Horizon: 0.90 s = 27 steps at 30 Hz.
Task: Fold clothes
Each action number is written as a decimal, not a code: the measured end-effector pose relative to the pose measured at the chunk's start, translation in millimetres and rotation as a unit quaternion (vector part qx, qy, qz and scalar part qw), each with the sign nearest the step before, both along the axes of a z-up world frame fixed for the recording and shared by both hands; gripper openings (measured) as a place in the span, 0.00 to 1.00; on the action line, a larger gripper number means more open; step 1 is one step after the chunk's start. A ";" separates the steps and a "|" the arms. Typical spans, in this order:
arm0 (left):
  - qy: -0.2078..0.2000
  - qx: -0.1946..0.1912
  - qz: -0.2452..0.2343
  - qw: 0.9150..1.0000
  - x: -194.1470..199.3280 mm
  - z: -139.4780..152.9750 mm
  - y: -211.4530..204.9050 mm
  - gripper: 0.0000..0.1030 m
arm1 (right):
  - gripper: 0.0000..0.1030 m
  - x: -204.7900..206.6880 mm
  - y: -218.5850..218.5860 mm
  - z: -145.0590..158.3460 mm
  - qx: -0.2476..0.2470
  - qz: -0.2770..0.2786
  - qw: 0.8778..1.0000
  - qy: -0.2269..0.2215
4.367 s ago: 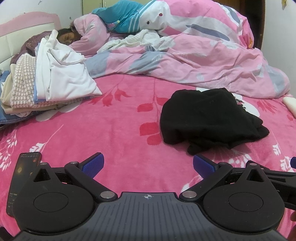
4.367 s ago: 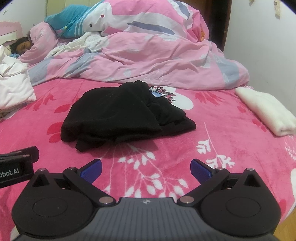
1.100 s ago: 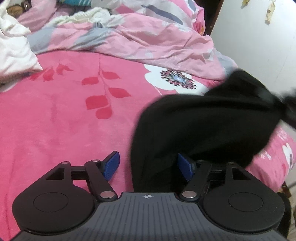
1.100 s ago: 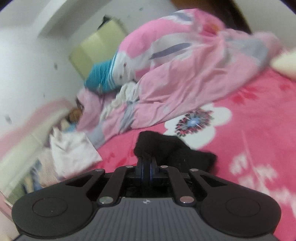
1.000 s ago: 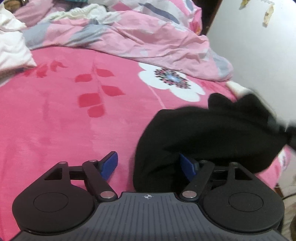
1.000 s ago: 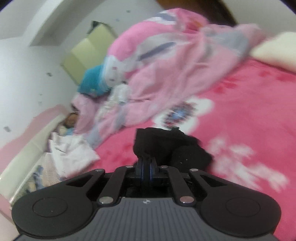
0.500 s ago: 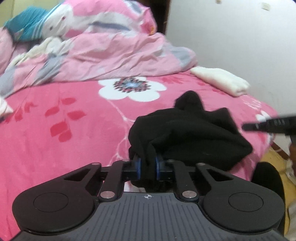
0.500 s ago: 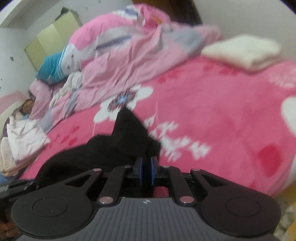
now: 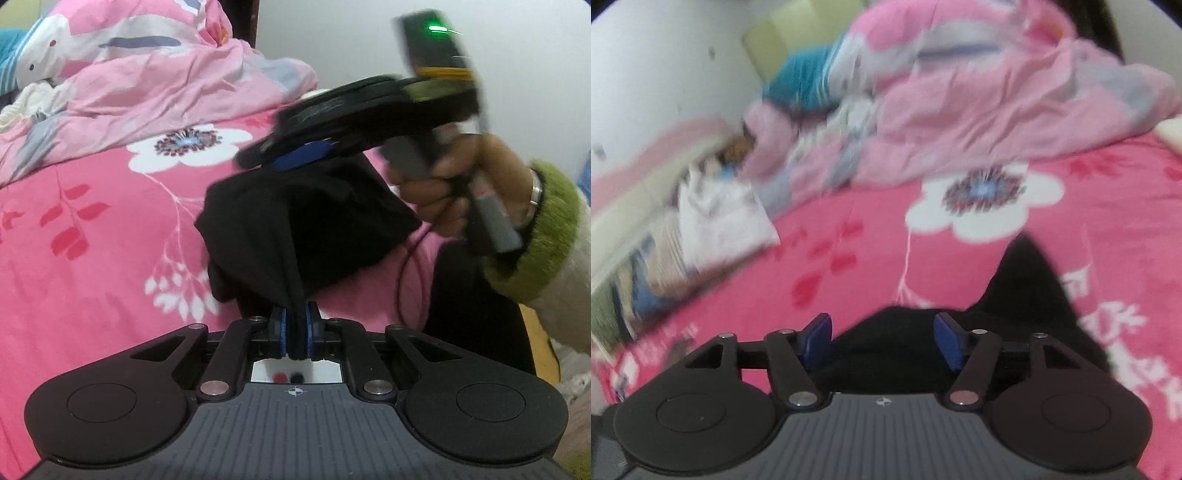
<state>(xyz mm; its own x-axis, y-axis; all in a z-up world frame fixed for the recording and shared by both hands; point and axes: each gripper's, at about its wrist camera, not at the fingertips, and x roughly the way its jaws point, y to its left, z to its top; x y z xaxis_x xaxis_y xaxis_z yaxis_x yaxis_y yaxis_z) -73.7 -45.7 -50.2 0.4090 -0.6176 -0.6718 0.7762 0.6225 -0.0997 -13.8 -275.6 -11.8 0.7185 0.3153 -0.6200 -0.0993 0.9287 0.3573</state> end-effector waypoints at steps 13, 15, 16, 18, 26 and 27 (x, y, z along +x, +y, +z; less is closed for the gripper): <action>0.072 -0.129 0.063 0.987 27.9 20.6 65.7 0.16 | 0.00 -110.3 -10.7 11.3 0.018 -0.009 0.999 -0.038; 0.082 -0.135 0.075 0.985 34.9 21.6 60.7 0.29 | 0.00 -111.7 -11.4 8.0 0.010 -0.016 0.999 -0.034; 0.086 -0.135 0.081 0.984 39.4 20.2 54.4 0.35 | 0.00 -109.5 -13.8 7.9 0.014 -0.023 0.999 -0.036; 0.091 -0.132 0.093 0.983 49.2 15.6 40.1 0.50 | 0.02 -98.1 -22.6 10.6 0.039 -0.039 0.998 -0.041; 0.061 -0.112 0.115 0.985 61.1 7.6 -2.9 0.14 | 0.41 -48.7 -42.6 17.0 0.081 -0.085 0.993 -0.026; 0.044 -0.107 0.108 0.987 55.2 11.2 -4.7 0.11 | 0.45 -47.4 -42.4 18.7 0.085 -0.081 0.993 -0.027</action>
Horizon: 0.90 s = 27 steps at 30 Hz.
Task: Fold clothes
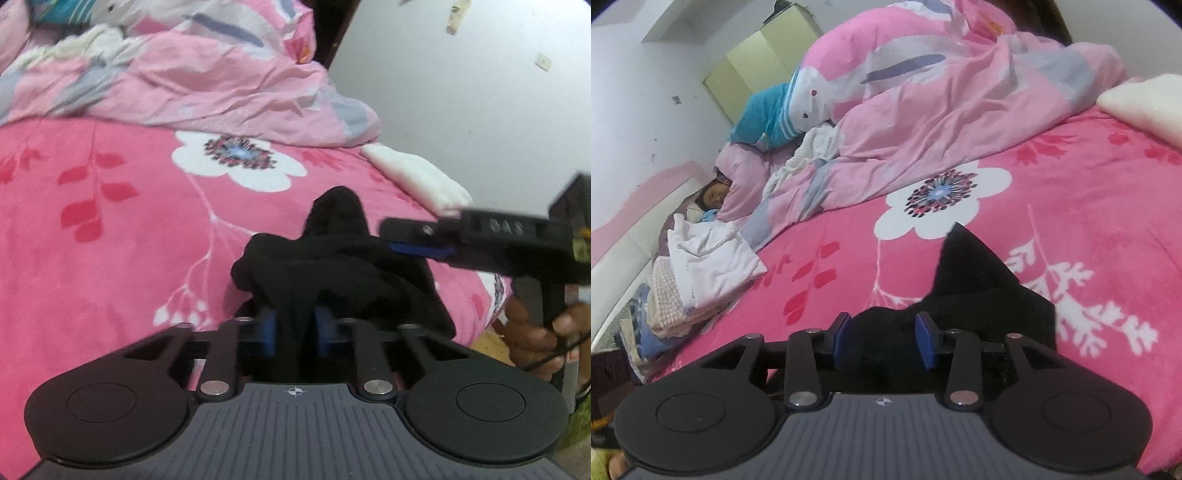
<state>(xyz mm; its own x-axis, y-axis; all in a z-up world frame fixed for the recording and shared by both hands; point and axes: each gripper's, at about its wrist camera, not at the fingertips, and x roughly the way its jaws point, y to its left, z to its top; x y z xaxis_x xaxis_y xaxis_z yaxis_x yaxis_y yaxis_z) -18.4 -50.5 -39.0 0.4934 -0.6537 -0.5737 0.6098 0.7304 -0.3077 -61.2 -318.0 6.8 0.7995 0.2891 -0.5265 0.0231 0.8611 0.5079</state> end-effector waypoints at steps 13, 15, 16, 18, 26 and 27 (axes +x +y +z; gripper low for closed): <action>-0.068 0.028 -0.149 0.986 -66.8 -7.5 -11.0 0.09 | 0.30 19.1 40.5 -17.9 -0.046 0.063 0.996 0.053; -0.059 0.022 -0.154 0.986 -66.6 -10.1 -3.4 0.09 | 0.03 3.2 36.1 -17.8 -0.043 0.059 0.996 0.049; -0.053 0.018 -0.155 0.986 -65.2 -10.8 0.5 0.09 | 0.02 -5.0 33.4 -17.6 -0.039 0.057 0.996 0.047; -0.039 0.009 -0.154 0.987 -61.5 -11.5 7.4 0.09 | 0.00 -23.2 26.2 -16.4 -0.037 0.048 0.997 0.044; 0.005 -0.027 -0.121 0.992 -43.6 -7.6 40.0 0.13 | 0.00 -74.8 16.9 -35.0 -0.028 0.032 0.995 0.085; 0.009 -0.035 -0.112 0.993 -40.5 -5.2 44.7 0.17 | 0.00 -77.6 15.8 -39.7 -0.024 0.032 0.995 0.095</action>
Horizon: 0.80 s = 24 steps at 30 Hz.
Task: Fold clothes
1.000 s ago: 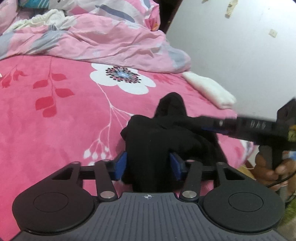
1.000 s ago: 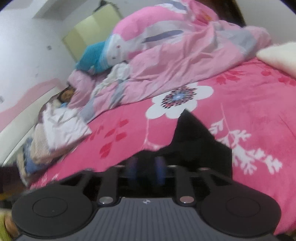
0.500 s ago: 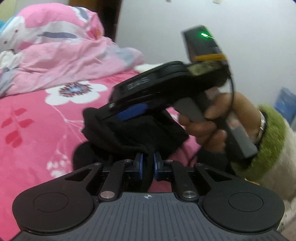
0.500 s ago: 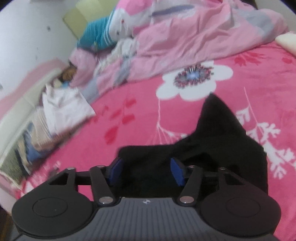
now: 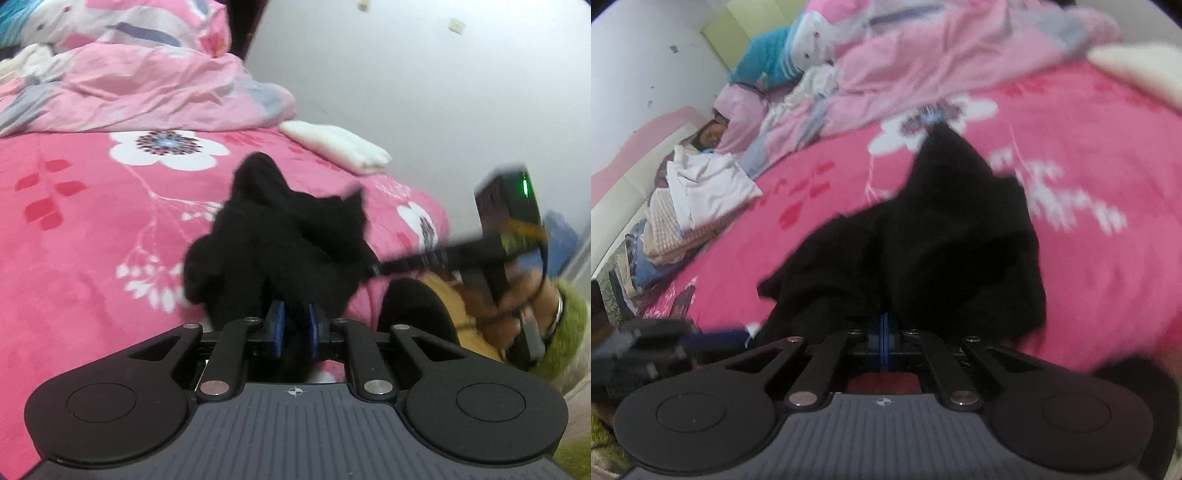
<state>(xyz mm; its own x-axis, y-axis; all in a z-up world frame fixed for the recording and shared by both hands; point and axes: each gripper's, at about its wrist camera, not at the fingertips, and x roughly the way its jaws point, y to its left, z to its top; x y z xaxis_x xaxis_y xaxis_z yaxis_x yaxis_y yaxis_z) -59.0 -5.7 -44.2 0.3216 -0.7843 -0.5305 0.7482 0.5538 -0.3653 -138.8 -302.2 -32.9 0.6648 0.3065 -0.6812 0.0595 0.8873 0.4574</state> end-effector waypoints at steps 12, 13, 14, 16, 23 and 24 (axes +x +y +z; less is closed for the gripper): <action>0.011 0.060 0.045 0.997 60.0 -5.4 -50.2 0.72 | 0.38 -35.9 -53.1 20.5 0.050 -0.046 0.995 -0.074; 0.012 0.072 0.043 0.996 62.8 -9.0 -56.7 0.73 | 0.43 -36.0 -60.5 24.1 0.049 -0.056 0.994 -0.086; 0.013 0.084 0.043 0.995 65.8 -12.6 -63.6 0.74 | 0.45 -35.0 -67.8 26.8 0.048 -0.065 0.992 -0.096; 0.016 0.105 0.042 0.993 71.4 -19.6 -75.8 0.74 | 0.45 -23.7 -83.0 27.8 0.047 -0.089 0.990 -0.100; 0.053 0.113 0.058 0.990 82.9 -31.6 -89.8 0.53 | 0.47 53.1 -108.5 -11.0 0.049 -0.088 0.994 -0.042; 0.054 0.110 0.062 0.991 83.3 -31.0 -89.8 0.47 | 0.46 63.4 -106.5 -17.1 0.051 -0.079 0.995 -0.034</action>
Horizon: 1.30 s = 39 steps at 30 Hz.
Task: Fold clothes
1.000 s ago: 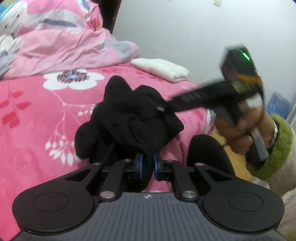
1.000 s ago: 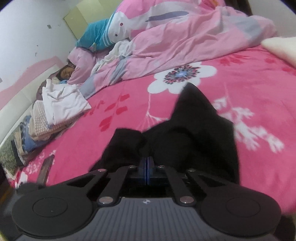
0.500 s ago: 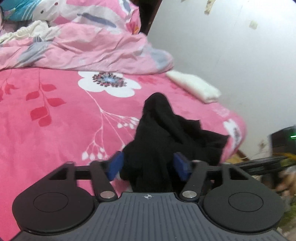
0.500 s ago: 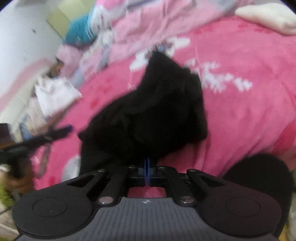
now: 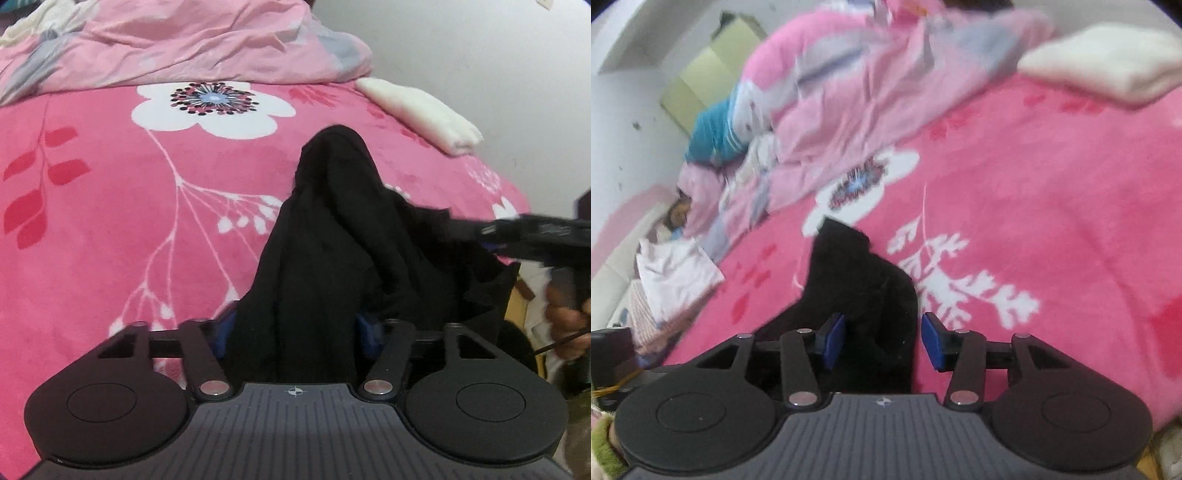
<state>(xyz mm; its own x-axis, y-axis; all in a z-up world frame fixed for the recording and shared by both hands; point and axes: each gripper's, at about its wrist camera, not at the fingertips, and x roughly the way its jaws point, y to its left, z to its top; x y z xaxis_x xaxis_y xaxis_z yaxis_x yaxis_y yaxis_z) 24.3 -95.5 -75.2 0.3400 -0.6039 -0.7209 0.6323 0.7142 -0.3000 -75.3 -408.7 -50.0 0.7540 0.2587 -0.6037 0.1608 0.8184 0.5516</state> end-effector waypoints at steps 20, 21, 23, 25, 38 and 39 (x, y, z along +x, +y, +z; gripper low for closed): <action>-0.063 -0.079 0.169 0.980 29.5 33.2 93.3 0.22 | 0.12 139.9 113.6 52.0 -0.070 0.142 0.982 -0.100; -0.057 -0.079 0.179 0.979 32.3 30.1 100.6 0.22 | 0.13 149.6 121.0 51.1 -0.071 0.147 0.981 -0.101; -0.024 -0.082 0.198 0.976 37.4 18.8 113.5 0.24 | 0.15 166.7 132.8 47.5 -0.083 0.146 0.981 -0.094; 0.007 -0.085 0.209 0.974 38.3 8.2 120.9 0.27 | 0.18 175.1 134.1 42.1 -0.096 0.124 0.985 -0.069; 0.022 -0.090 0.201 0.975 25.7 -7.0 137.1 0.40 | 0.51 60.8 44.8 13.2 0.043 0.020 0.998 0.030; 0.021 -0.086 0.204 0.975 24.7 -7.3 135.9 0.40 | 0.52 55.6 47.3 8.8 0.050 0.022 0.998 0.034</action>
